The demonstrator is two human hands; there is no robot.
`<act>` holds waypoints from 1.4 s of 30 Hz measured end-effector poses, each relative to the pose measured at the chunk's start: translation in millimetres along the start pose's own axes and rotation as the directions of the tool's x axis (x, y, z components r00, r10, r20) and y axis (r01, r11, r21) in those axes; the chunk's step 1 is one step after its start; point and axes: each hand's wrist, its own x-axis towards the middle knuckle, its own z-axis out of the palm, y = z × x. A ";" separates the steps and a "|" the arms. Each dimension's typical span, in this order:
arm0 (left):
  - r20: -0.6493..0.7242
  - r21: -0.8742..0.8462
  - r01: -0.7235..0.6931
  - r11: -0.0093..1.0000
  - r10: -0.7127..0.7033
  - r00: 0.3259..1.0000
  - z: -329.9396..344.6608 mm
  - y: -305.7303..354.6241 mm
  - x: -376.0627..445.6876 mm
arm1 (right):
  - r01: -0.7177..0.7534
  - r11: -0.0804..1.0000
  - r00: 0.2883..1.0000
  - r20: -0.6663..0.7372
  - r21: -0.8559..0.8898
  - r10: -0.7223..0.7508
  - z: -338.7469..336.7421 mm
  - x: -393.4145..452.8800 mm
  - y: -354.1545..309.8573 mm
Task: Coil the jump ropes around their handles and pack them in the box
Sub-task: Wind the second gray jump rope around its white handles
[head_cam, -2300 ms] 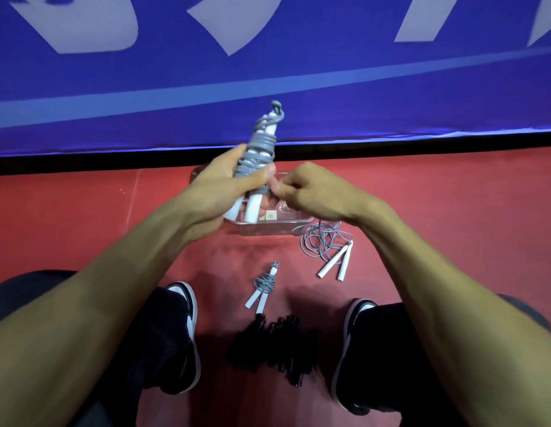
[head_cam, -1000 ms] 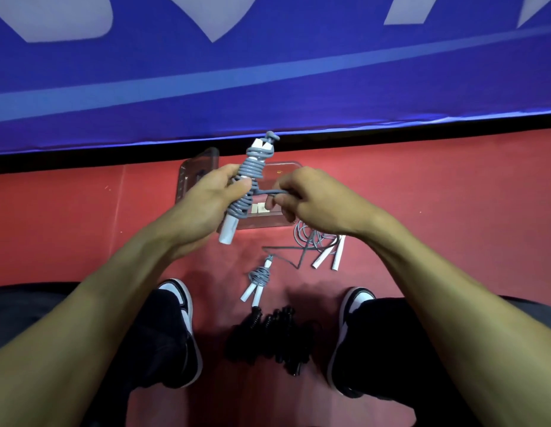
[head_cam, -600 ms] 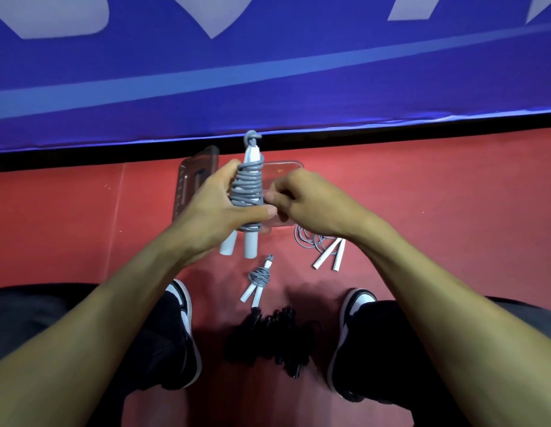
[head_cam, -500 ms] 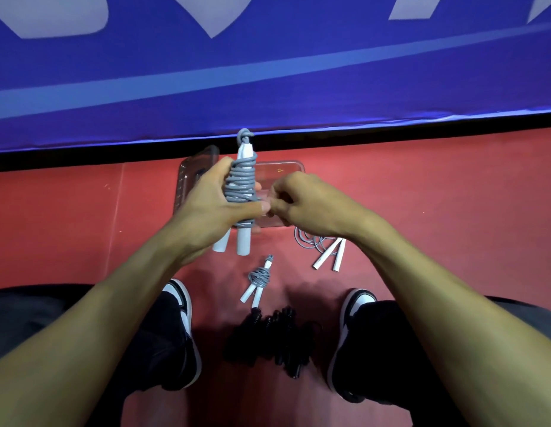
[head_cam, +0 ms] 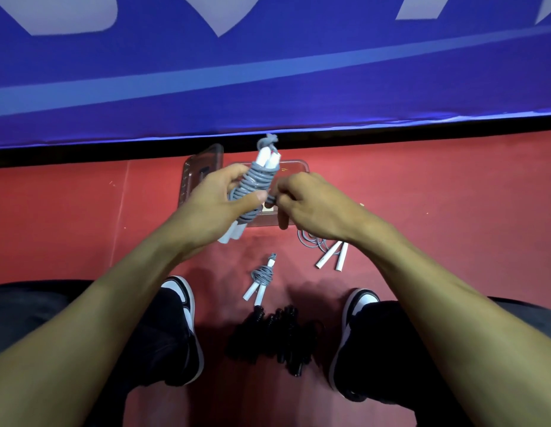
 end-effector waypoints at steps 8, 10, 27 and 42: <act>-0.132 0.065 0.044 0.997 -0.036 0.991 4.5 1.1 1.3 | -0.008 0.999 0.997 0.074 -0.051 0.012 -1.0 1.8 5.1; -0.170 0.067 0.051 0.996 -0.039 0.985 4.4 -0.6 2.8 | 0.008 0.999 0.999 0.038 -0.052 -0.006 -2.7 1.8 6.3; 0.062 -0.200 0.087 0.976 -0.075 0.995 1.9 0.7 -0.7 | 0.072 0.995 0.997 -0.027 -0.074 -0.074 2.9 0.9 5.5; -0.128 -0.025 0.043 0.999 -0.046 0.991 1.7 1.6 -0.2 | -0.085 0.994 0.995 0.044 -0.075 0.088 2.2 2.7 7.8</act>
